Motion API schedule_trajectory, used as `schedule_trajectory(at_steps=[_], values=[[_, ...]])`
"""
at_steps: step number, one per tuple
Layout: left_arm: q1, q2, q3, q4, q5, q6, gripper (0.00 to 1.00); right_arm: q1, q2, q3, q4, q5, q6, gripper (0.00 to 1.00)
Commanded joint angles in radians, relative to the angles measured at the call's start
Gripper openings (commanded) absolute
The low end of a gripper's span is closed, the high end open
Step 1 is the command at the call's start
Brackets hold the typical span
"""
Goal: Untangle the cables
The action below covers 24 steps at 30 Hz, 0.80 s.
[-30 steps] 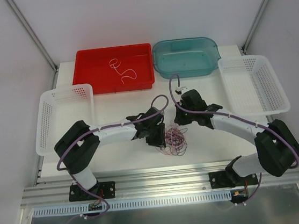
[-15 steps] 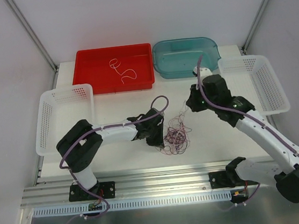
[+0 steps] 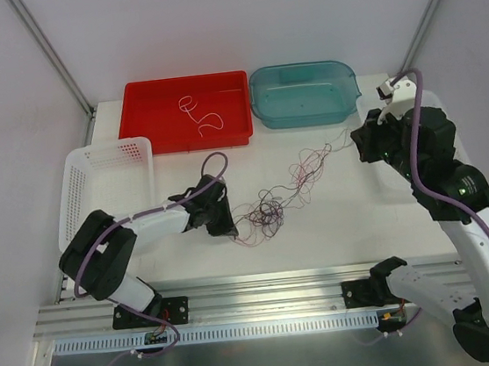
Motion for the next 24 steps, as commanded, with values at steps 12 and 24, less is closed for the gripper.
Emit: schedule_trajectory(at_steps=[12, 24], values=[[0.193, -0.121, -0.153, -0.124, -0.074, 0.03, 0.0, -0.036, -0.028, 0.242, 0.016, 0.132, -0.146, 0.01], [0.182, -0.181, -0.129, -0.127, -0.005, 0.08, 0.0, -0.034, -0.048, 0.037, 0.125, -0.304, 0.017, 0.01]])
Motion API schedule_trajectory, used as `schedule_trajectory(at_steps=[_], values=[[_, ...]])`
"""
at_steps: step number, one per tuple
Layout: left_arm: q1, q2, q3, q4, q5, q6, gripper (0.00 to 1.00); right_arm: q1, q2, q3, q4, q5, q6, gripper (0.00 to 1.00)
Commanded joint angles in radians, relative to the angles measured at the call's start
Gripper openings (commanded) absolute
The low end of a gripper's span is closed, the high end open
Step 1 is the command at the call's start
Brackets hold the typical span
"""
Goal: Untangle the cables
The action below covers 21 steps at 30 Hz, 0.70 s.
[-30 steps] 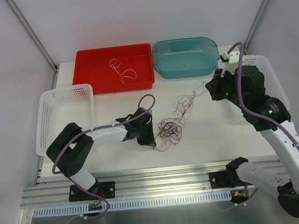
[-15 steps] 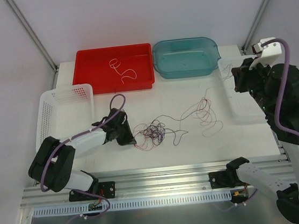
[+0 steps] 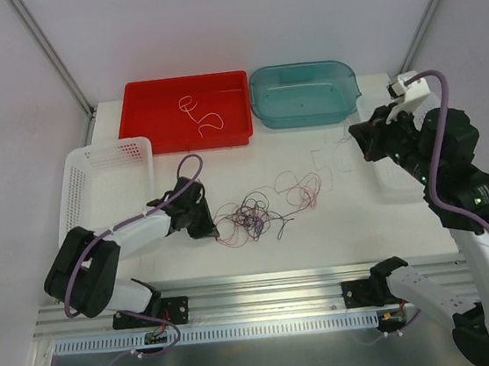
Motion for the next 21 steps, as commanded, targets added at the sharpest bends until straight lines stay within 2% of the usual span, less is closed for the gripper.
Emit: schedule_trajectory(at_steps=[1, 2, 4, 5, 8, 9, 13, 15, 16, 21], values=[[-0.007, -0.058, -0.01, -0.066, 0.012, 0.066, 0.0, -0.004, -0.007, -0.056, 0.105, -0.199, 0.097, 0.01], [-0.015, -0.074, -0.003, -0.069, 0.021, 0.074, 0.01, -0.002, -0.004, -0.108, 0.134, -0.256, 0.11, 0.01], [-0.046, -0.135, 0.023, -0.068, 0.037, 0.092, 0.1, -0.004, -0.001, -0.158, 0.169, -0.308, 0.137, 0.01], [-0.055, -0.158, 0.032, -0.068, 0.049, 0.097, 0.21, -0.004, 0.004, -0.212, 0.207, -0.366, 0.154, 0.01], [-0.084, -0.247, 0.087, -0.069, 0.067, 0.103, 0.35, -0.002, 0.012, -0.274, 0.269, -0.444, 0.177, 0.01], [-0.089, -0.285, 0.098, -0.069, 0.072, 0.105, 0.45, -0.004, 0.019, -0.306, 0.283, -0.463, 0.177, 0.01], [-0.11, -0.347, 0.167, -0.068, 0.103, 0.121, 0.72, -0.002, 0.028, -0.358, 0.333, -0.543, 0.205, 0.01], [-0.133, -0.354, 0.22, -0.069, 0.118, 0.132, 0.78, 0.001, 0.032, -0.373, 0.363, -0.601, 0.211, 0.01], [-0.144, -0.35, 0.24, -0.069, 0.124, 0.15, 0.84, 0.009, 0.035, -0.384, 0.376, -0.616, 0.211, 0.01], [-0.222, -0.272, 0.398, -0.068, 0.156, 0.229, 0.87, 0.036, 0.047, -0.416, 0.413, -0.684, 0.205, 0.01]])
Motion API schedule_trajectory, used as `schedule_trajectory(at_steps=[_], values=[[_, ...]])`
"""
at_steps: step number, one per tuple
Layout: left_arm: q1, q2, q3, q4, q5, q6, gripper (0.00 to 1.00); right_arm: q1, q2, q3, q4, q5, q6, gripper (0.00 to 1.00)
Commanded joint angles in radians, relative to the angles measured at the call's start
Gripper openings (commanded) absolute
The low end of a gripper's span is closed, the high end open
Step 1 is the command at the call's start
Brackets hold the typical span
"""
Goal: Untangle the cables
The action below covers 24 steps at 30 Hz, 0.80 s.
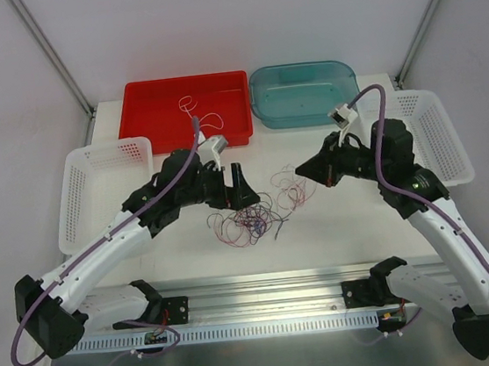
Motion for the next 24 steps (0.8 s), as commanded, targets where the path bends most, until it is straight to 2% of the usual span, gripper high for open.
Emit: schedule_trajectory(at_steps=[1, 5, 10, 16, 17, 18, 21, 22, 23, 24], values=[[-0.051, 0.055, 0.114, 0.01, 0.06, 0.097, 0.87, 0.024, 0.005, -0.01, 0.105, -0.111, 0.005, 0.01], [-0.083, 0.108, 0.224, 0.022, 0.085, 0.126, 0.84, 0.065, 0.028, -0.017, 0.101, -0.142, -0.024, 0.01], [-0.111, 0.165, 0.272, 0.04, 0.094, 0.144, 0.77, 0.108, 0.048, -0.026, 0.104, -0.156, -0.052, 0.01], [-0.152, 0.205, 0.278, 0.057, 0.121, 0.151, 0.59, 0.124, 0.06, -0.026, 0.11, -0.157, -0.063, 0.01], [-0.157, 0.208, 0.278, 0.06, 0.12, 0.151, 0.54, 0.124, 0.062, -0.026, 0.113, -0.16, -0.063, 0.01], [-0.158, 0.213, 0.277, 0.063, 0.121, 0.151, 0.42, 0.128, 0.063, -0.032, 0.122, -0.16, -0.06, 0.01], [-0.16, 0.214, 0.281, 0.062, 0.108, 0.154, 0.21, 0.133, 0.065, -0.047, 0.133, -0.156, -0.053, 0.01], [-0.16, 0.213, 0.283, 0.062, 0.105, 0.155, 0.08, 0.133, 0.062, -0.056, 0.135, -0.142, -0.053, 0.01], [-0.16, 0.21, 0.289, 0.062, 0.1, 0.16, 0.03, 0.133, 0.06, -0.064, 0.135, -0.133, -0.052, 0.03], [-0.16, 0.201, 0.29, 0.062, 0.085, 0.173, 0.0, 0.135, 0.059, -0.072, 0.131, -0.117, -0.05, 0.12]])
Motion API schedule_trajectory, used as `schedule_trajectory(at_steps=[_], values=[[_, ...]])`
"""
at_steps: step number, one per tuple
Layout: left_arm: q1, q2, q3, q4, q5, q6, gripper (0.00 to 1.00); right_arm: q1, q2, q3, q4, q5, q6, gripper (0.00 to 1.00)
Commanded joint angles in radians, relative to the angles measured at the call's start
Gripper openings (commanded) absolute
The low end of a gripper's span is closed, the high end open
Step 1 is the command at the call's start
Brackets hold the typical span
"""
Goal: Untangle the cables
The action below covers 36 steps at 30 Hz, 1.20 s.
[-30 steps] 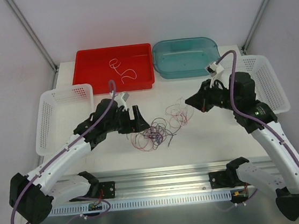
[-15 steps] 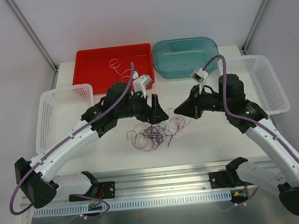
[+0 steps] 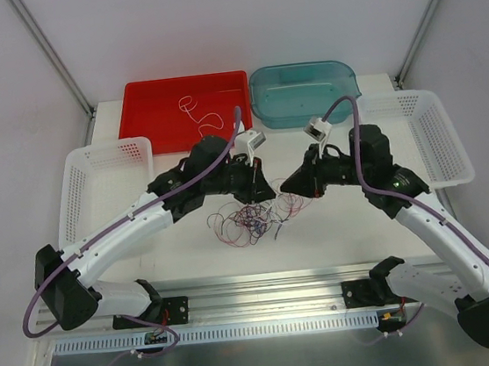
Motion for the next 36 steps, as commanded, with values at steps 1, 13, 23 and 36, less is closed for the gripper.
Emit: schedule_trajectory(at_steps=[1, 13, 23, 36], values=[[-0.007, -0.025, 0.054, 0.038, -0.019, 0.043, 0.0, 0.008, -0.013, -0.037, 0.043, 0.048, -0.015, 0.19], [0.073, -0.065, 0.381, -0.145, -0.356, 0.243, 0.0, 0.014, -0.073, -0.284, 0.1, 0.437, 0.094, 0.67], [0.24, 0.012, 0.72, -0.2, -0.52, 0.411, 0.0, 0.014, -0.056, -0.414, 0.14, 0.501, 0.14, 0.68], [0.296, 0.047, 0.834, -0.248, -0.53, 0.401, 0.0, 0.077, 0.103, -0.338, 0.382, 0.378, 0.146, 0.7]])
